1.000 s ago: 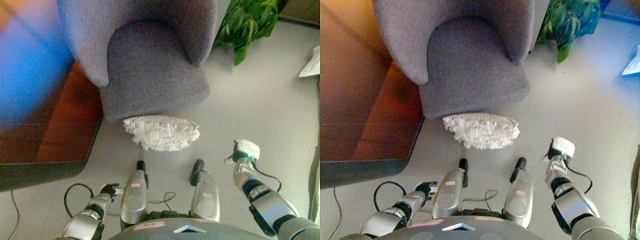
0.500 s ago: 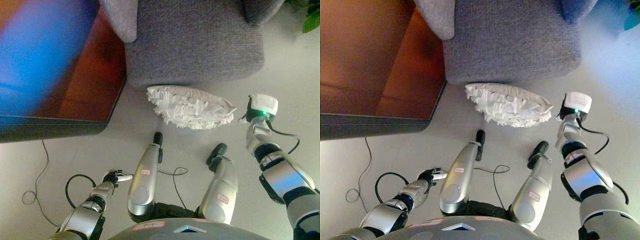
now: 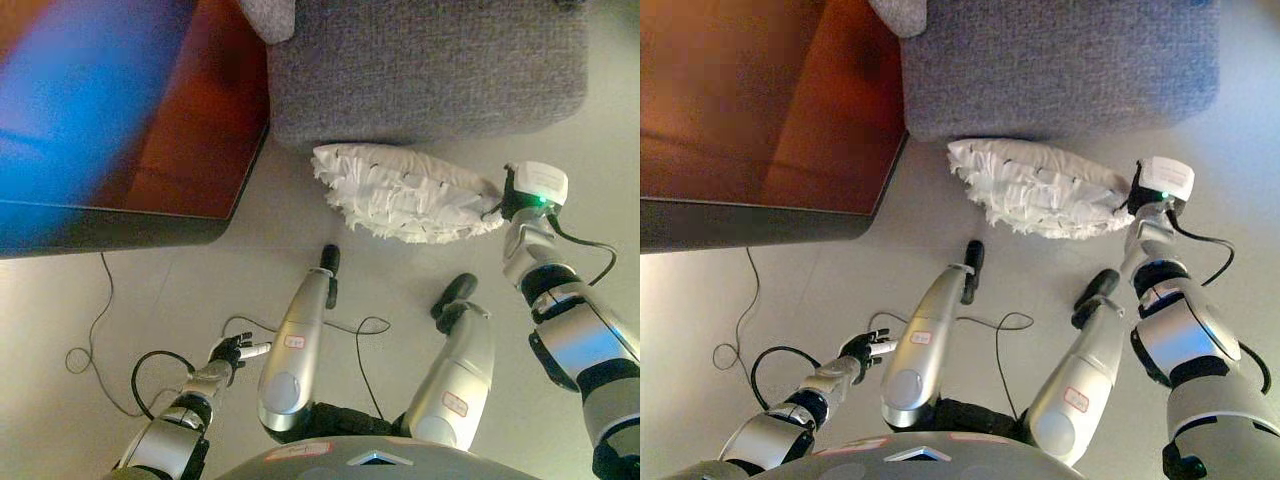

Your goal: Pick up the pillow and put it on the sofa.

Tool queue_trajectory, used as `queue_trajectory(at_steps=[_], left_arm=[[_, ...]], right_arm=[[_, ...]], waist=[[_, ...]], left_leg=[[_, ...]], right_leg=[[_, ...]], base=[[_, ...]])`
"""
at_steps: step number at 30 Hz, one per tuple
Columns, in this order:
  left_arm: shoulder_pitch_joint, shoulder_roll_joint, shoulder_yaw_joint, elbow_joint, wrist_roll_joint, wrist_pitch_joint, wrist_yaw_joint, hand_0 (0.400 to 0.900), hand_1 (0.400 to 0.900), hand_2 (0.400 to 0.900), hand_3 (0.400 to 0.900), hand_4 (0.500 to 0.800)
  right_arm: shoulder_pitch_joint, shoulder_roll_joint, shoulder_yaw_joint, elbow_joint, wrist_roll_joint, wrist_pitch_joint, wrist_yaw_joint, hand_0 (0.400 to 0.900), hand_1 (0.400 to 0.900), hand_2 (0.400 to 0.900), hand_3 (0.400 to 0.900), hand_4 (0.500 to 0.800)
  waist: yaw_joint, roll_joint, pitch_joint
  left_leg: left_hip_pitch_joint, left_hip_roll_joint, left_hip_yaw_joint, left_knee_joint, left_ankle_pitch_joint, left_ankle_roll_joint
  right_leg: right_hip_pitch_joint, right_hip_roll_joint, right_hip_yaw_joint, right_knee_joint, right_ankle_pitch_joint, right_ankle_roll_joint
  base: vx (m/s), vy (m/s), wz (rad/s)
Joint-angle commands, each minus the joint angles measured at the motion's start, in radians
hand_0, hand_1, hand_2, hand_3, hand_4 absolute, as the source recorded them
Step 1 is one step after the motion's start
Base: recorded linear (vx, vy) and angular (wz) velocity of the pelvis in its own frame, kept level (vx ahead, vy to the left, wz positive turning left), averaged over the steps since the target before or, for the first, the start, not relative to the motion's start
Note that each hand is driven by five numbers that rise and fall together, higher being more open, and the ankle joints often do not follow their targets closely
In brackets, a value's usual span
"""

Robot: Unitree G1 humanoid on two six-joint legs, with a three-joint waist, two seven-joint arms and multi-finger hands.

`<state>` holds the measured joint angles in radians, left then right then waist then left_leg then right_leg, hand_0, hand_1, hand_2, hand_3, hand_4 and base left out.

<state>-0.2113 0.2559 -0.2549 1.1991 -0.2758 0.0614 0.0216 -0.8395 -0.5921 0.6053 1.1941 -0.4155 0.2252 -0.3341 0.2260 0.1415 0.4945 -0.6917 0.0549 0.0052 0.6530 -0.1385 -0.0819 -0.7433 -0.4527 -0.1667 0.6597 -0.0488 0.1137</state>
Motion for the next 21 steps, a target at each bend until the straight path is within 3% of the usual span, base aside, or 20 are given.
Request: queue_trajectory(at_steps=[1,4,9,21], left_arm=[[0.155,0.064,-0.039,-0.003,-0.023,-0.004,0.007,0.9,0.9,0.9,0.9,0.8],[0.158,0.06,-0.047,-0.019,-0.04,-0.011,0.011,0.9,0.9,0.9,0.9,0.8],[0.159,0.059,-0.064,-0.046,-0.092,-0.019,0.019,0.9,0.9,0.9,0.9,0.8],[0.199,0.055,-0.06,-0.083,-0.177,-0.103,0.024,0.9,0.9,0.9,0.9,0.8]], right_arm=[[-0.069,-0.086,0.01,-0.105,0.037,-0.046,0.009,0.9,0.9,0.9,0.9,0.8],[-0.08,-0.082,0.015,-0.123,0.042,-0.048,0.022,0.9,0.9,0.9,0.9,0.8],[-0.142,-0.081,0.027,-0.143,0.099,-0.047,0.065,0.9,0.9,0.9,0.9,0.8],[-0.302,-0.113,0.079,-0.179,0.168,-0.044,0.163,0.9,0.9,0.9,0.9,0.8]], waist=[[0.004,0.019,-0.003],[0.002,0.024,0.006],[0.008,0.038,0.025],[0.032,0.064,0.026]], left_leg=[[0.013,0.04,-0.059,-0.055,0.046,-0.023],[0.006,0.046,-0.06,-0.021,0.012,-0.028],[-0.058,0.038,-0.065,0.016,0.012,-0.023],[-0.337,0.007,-0.089,0.272,-0.052,-0.011]], right_leg=[[0.02,-0.046,0.121,0.018,0.033,0.048],[0.006,-0.041,0.134,0.054,-0.001,0.056],[-0.06,-0.032,0.145,0.096,-0.011,0.049],[-0.339,-0.008,0.205,0.339,-0.094,0.03]], base=[[-0.02,0.041,-0.06],[0.01,0.047,-0.07],[-0.06,0.033,-0.03],[-0.11,0.025,0.01]])
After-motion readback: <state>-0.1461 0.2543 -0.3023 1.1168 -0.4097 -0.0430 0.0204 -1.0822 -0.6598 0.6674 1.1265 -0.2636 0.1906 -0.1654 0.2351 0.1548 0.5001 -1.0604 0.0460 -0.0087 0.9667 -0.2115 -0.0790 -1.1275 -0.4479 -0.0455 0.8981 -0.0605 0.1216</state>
